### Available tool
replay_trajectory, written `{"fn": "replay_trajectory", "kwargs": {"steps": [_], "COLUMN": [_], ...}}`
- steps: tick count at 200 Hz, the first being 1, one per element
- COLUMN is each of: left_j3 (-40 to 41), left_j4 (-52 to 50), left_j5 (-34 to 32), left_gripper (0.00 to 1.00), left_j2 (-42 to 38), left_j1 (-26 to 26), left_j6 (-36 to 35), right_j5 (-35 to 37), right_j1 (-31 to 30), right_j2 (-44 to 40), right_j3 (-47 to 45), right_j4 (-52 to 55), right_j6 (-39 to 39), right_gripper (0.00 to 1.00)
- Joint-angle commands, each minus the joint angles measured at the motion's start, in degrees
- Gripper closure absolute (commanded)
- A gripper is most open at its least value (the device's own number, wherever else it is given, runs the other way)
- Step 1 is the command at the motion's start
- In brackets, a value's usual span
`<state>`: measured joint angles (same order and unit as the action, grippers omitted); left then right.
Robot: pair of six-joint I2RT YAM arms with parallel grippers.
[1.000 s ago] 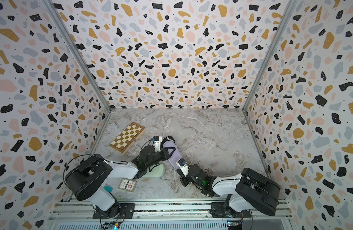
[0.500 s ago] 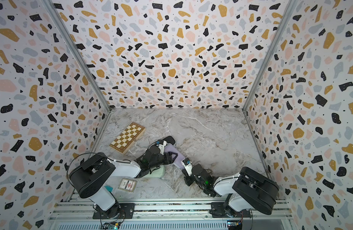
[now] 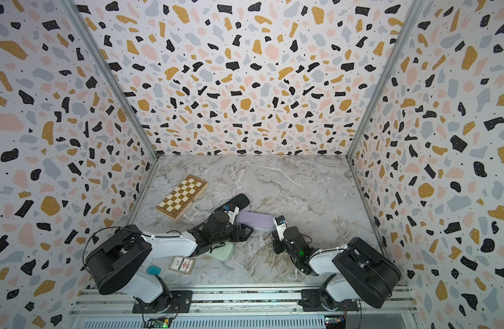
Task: Put umbrellas into zippered umbrella sleeves
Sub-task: Place the umbrella sleeve at the center of the board, then zip the zipper on the umbrella sleeve.
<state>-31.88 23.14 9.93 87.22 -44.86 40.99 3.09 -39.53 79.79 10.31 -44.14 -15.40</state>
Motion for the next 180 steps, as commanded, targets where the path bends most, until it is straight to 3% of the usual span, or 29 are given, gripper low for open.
{"fn": "replay_trajectory", "kwargs": {"steps": [1,36,61,94,110,140,180], "left_j3": [-0.57,-2.90,-9.31,-22.92,-30.39,-39.49,-43.24], "left_j4": [-2.28,-6.03,-11.23,-19.68,-23.31,-27.20,-27.82], "left_j5": [0.57,1.87,1.06,1.65,5.25,7.48,7.78], "left_gripper": [0.19,0.23,0.24,0.24,0.25,0.27,0.33], "left_j2": [-3.79,-6.59,-4.56,6.04,13.02,23.48,29.81], "left_j1": [-0.58,-0.59,-0.58,0.16,0.52,0.24,0.15], "left_j6": [-2.56,-6.21,-13.94,-24.93,-28.53,-29.87,-29.39], "right_j5": [0.90,-0.87,-2.87,-5.99,-6.65,-7.99,-9.64], "right_j1": [3.40,7.96,10.49,13.11,13.30,13.43,13.43], "right_j2": [1.90,6.84,9.01,10.46,10.69,11.08,10.91], "right_j3": [1.82,5.15,6.82,8.71,8.77,8.60,8.08], "right_j4": [-1.87,-3.15,-3.65,-4.11,-4.54,-5.08,-5.80], "right_j6": [-0.91,-2.37,-3.27,-2.76,-2.51,-2.32,-1.87], "right_gripper": [1.00,1.00,1.00,1.00,1.00,1.00,1.00]}}
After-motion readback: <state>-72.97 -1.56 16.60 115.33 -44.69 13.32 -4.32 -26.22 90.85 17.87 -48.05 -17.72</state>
